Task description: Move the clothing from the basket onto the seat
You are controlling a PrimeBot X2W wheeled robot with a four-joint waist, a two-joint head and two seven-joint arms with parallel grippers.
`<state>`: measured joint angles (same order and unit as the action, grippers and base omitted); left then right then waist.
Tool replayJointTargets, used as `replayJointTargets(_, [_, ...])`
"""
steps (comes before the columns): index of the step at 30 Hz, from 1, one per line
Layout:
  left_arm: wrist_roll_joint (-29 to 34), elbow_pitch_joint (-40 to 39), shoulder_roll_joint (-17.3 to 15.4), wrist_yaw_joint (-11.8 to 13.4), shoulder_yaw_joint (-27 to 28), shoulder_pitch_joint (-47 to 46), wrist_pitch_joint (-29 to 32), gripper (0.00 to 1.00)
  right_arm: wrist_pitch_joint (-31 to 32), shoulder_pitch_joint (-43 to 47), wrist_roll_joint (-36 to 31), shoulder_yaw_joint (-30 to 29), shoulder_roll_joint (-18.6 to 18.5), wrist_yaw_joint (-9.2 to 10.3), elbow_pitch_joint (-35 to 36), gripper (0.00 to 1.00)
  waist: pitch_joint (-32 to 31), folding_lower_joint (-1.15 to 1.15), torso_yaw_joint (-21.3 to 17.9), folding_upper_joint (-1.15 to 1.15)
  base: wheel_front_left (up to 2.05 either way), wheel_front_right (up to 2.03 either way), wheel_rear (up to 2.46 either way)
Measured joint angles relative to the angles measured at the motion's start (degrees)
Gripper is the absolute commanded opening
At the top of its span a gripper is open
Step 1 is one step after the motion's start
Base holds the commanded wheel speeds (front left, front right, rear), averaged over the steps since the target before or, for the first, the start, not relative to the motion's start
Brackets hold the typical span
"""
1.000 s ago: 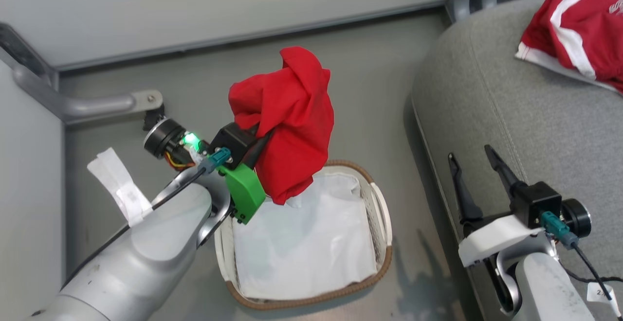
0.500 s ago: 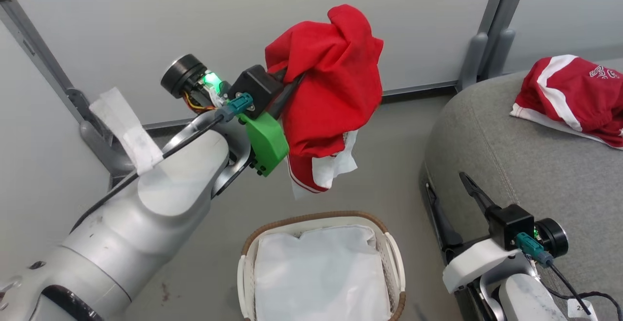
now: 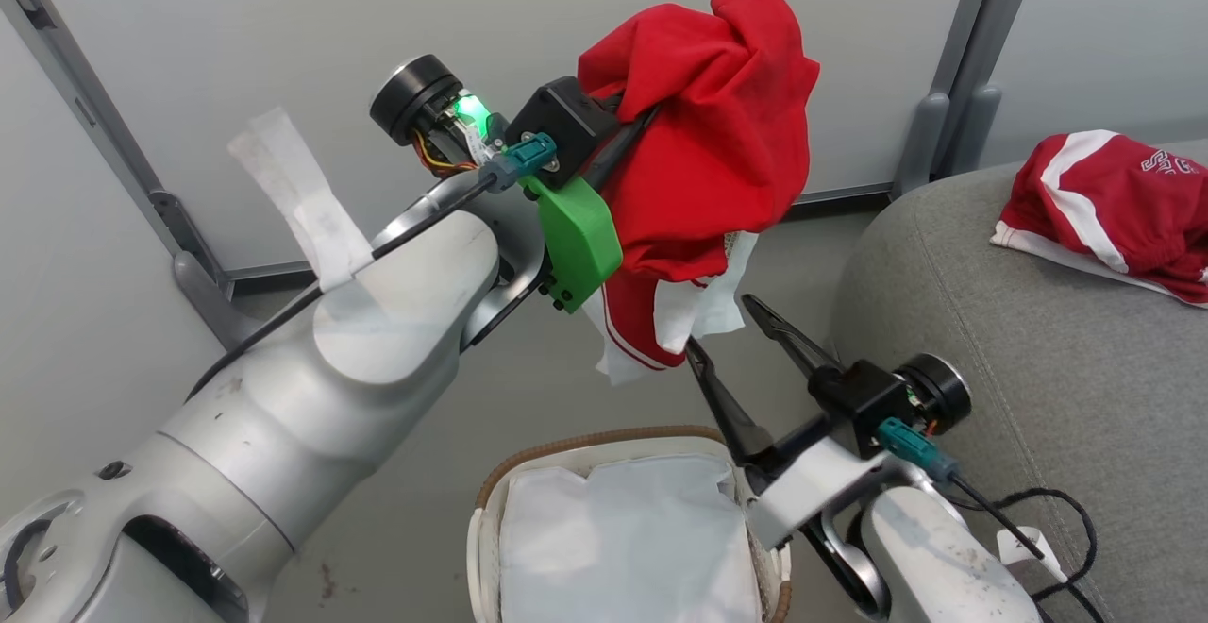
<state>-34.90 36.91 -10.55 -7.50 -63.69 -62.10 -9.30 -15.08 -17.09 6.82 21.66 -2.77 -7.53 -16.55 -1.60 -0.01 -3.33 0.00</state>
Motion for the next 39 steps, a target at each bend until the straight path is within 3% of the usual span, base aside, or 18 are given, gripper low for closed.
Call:
replayJointTargets(4, [-0.7, 0.3, 1.3, 0.0, -0.7, -0.2, 0.2, 0.0, 0.0, -3.6, 1.9, 4.3, 0.2, 0.0, 0.0, 1.0, 0.2, 0.0, 0.4, 0.0, 0.0, 0.0, 0.0])
replayJointTargets(19, [-4.3, -0.6, 2.7, 0.0, -1.9, 0.3, -0.4, 0.0, 0.0, -9.0, 3.8, 0.1, 0.0, 0.0, -2.3, 1.0, 1.1, 0.0, 2.8, 0.0, 0.0, 0.0, 0.0])
replayJointTargets(21, [-4.9, -0.4, 2.6, 0.0, -1.7, 1.0, -0.4, 0.0, 0.0, -9.4, 4.3, -0.1, 0.0, 0.0, -2.0, 0.38, 1.3, 0.0, 2.8, 0.0, 0.0, 0.0, 0.0])
replayJointTargets(24, [-5.8, 0.0, 2.3, 0.0, -1.5, 1.9, -0.5, 0.0, 0.0, -9.5, 4.3, -0.2, 0.0, 0.0, -1.8, 0.07, 1.6, 0.0, 2.8, 0.0, 0.0, 0.0, 0.0])
replayJointTargets(25, [-6.1, 0.1, 2.2, 0.0, -1.4, 2.1, -0.6, 0.0, 0.0, -9.6, 4.3, -0.3, 0.0, 0.0, -1.7, 0.0, 1.7, 0.0, 2.8, 0.0, 0.0, 0.0, 0.0])
replayJointTargets(31, [-8.0, 1.0, 0.8, 0.0, -0.5, 4.2, -1.2, 0.0, 0.0, -9.6, 4.3, -1.5, 0.0, 0.0, -1.5, 0.0, 2.2, 0.0, 2.6, 0.0, 0.0, 0.0, 0.0])
replayJointTargets(32, [-8.4, 1.5, 0.5, 0.0, -0.2, 4.9, -1.5, 0.21, 0.0, -9.6, 4.3, -1.8, 0.0, 0.0, -1.3, 0.0, 2.4, 0.0, 2.6, 0.0, 0.0, 0.0, 0.0])
replayJointTargets(34, [-9.0, 1.9, 0.3, 0.0, 0.1, 5.6, -2.0, 0.47, 0.0, -9.5, 4.3, -2.0, 0.0, 0.0, -1.1, 0.0, 2.6, 0.0, 2.5, 0.0, 0.0, 0.0, 0.0])
replayJointTargets(35, [-9.0, 2.1, 0.2, 0.0, 0.1, 6.0, -2.5, 0.81, 0.0, -9.5, 4.3, -2.1, 0.0, 0.0, -0.9, 0.0, 2.6, 0.0, 2.5, 0.0, 0.0, 0.0, 0.0])
replayJointTargets(36, [-9.1, 2.2, 0.2, 0.0, 0.2, 6.5, -2.8, 1.0, 0.0, -9.5, 4.3, -2.2, 0.0, 0.0, -0.8, 0.0, 2.7, 0.0, 2.5, 0.0, 0.0, 0.0, 0.0])
replayJointTargets(39, [-10.1, 2.5, 0.2, 0.0, 0.9, 8.2, -3.8, 1.0, 0.0, -9.3, 4.3, -2.9, 0.0, 0.0, -0.4, 0.0, 3.0, 0.0, 2.5, 0.0, 0.0, 0.0, 0.0])
